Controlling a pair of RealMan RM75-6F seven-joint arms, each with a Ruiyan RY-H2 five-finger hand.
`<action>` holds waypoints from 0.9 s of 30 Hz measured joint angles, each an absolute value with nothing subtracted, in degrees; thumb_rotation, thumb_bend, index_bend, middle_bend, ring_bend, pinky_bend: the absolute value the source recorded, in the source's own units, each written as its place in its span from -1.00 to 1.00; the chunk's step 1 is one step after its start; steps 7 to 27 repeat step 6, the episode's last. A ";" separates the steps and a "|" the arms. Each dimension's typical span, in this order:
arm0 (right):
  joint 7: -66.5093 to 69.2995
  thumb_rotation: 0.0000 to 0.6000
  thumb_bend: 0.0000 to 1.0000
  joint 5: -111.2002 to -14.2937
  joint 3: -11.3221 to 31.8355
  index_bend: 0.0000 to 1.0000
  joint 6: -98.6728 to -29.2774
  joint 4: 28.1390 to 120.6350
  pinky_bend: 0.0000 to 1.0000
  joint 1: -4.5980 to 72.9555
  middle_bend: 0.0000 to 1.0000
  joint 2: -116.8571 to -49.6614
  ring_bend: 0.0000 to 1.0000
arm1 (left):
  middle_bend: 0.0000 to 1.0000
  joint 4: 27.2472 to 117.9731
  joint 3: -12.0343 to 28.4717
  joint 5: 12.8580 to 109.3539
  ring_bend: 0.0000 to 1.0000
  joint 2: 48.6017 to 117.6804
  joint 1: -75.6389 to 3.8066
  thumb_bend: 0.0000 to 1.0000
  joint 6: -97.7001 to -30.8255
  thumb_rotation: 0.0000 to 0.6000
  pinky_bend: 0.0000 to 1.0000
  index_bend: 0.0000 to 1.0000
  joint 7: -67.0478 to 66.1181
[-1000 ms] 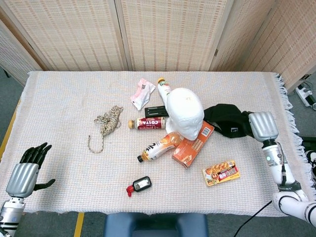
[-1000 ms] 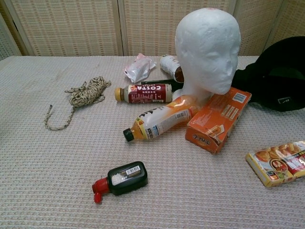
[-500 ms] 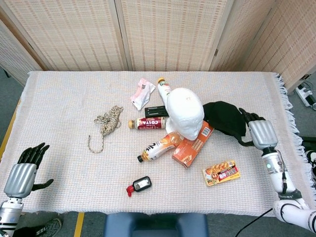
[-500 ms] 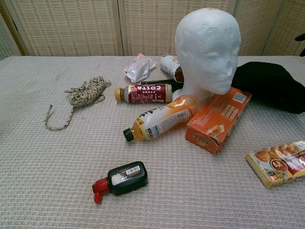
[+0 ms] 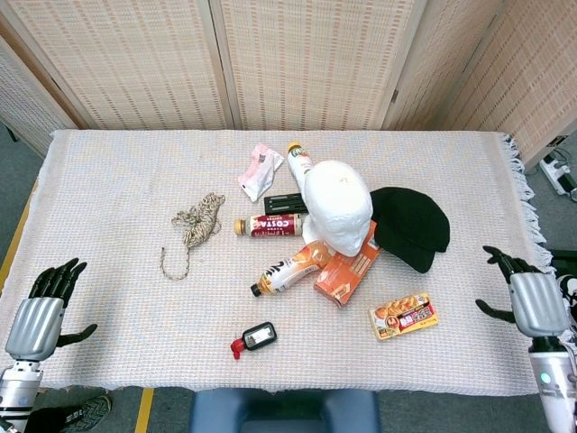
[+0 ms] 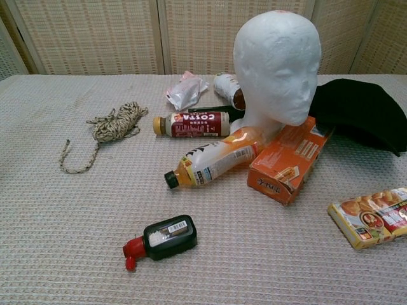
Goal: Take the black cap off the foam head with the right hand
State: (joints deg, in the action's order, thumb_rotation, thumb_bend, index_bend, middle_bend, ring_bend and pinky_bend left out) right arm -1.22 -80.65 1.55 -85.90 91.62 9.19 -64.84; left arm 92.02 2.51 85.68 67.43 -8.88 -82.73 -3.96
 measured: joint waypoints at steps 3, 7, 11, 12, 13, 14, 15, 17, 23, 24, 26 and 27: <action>-0.09 1.00 -0.89 -82.74 -0.09 -0.60 -88.24 92.41 0.01 6.58 -0.31 -64.35 -0.30 | -0.84 92.01 2.67 85.79 -0.78 67.71 -8.91 -0.81 -82.98 1.00 -0.75 -0.85 -4.15; -0.04 1.00 -0.89 -84.02 -0.56 -0.58 -89.19 92.54 0.01 5.51 -0.30 -64.33 -0.29 | -0.84 91.94 2.90 85.80 -0.78 68.05 -8.95 -0.81 -83.22 1.00 -0.75 -0.85 -4.24; -0.04 1.00 -0.89 -84.02 -0.56 -0.58 -89.19 92.54 0.01 5.51 -0.30 -64.33 -0.29 | -0.84 91.94 2.90 85.80 -0.78 68.05 -8.95 -0.81 -83.22 1.00 -0.75 -0.85 -4.24; -0.04 1.00 -0.89 -84.02 -0.56 -0.58 -89.19 92.54 0.01 5.51 -0.30 -64.33 -0.29 | -0.84 91.94 2.90 85.80 -0.78 68.05 -8.95 -0.81 -83.22 1.00 -0.75 -0.85 -4.24; -0.04 1.00 -0.89 -84.02 -0.56 -0.58 -89.19 92.54 0.01 5.51 -0.30 -64.33 -0.29 | -0.84 91.94 2.90 85.80 -0.78 68.05 -8.95 -0.81 -83.22 1.00 -0.75 -0.85 -4.24; -0.04 1.00 -0.89 -84.02 -0.56 -0.58 -89.19 92.54 0.01 5.51 -0.30 -64.33 -0.29 | -0.84 91.94 2.90 85.80 -0.78 68.05 -8.95 -0.81 -83.22 1.00 -0.75 -0.85 -4.24; -0.04 1.00 -0.89 -84.02 -0.56 -0.58 -89.19 92.54 0.01 5.51 -0.30 -64.33 -0.29 | -0.84 91.94 2.90 85.80 -0.78 68.05 -8.95 -0.81 -83.22 1.00 -0.75 -0.85 -4.24; -0.04 1.00 -0.89 -84.02 -0.56 -0.58 -89.19 92.54 0.01 5.51 -0.30 -64.33 -0.29 | -0.84 91.94 2.90 85.80 -0.78 68.05 -8.95 -0.81 -83.22 1.00 -0.75 -0.85 -4.24; -0.04 1.00 -0.89 -84.02 -0.56 -0.58 -89.19 92.54 0.01 5.51 -0.30 -64.33 -0.29 | -0.84 91.94 2.90 85.80 -0.78 68.05 -8.95 -0.81 -83.22 1.00 -0.75 -0.85 -4.24; -0.04 1.00 -0.89 -84.02 -0.56 -0.58 -89.19 92.54 0.01 5.51 -0.30 -64.33 -0.29 | -0.84 91.94 2.90 85.80 -0.78 68.05 -8.95 -0.81 -83.22 1.00 -0.75 -0.85 -4.24; -0.04 1.00 -0.89 -84.02 -0.56 -0.58 -89.19 92.54 0.01 5.51 -0.30 -64.33 -0.29 | -0.84 91.94 2.90 85.80 -0.78 68.05 -8.95 -0.81 -83.22 1.00 -0.75 -0.85 -4.24; -0.04 1.00 -0.89 -84.02 -0.56 -0.58 -89.19 92.54 0.01 5.51 -0.30 -64.33 -0.29 | -0.84 91.94 2.90 85.80 -0.78 68.05 -8.95 -0.81 -83.22 1.00 -0.75 -0.85 -4.24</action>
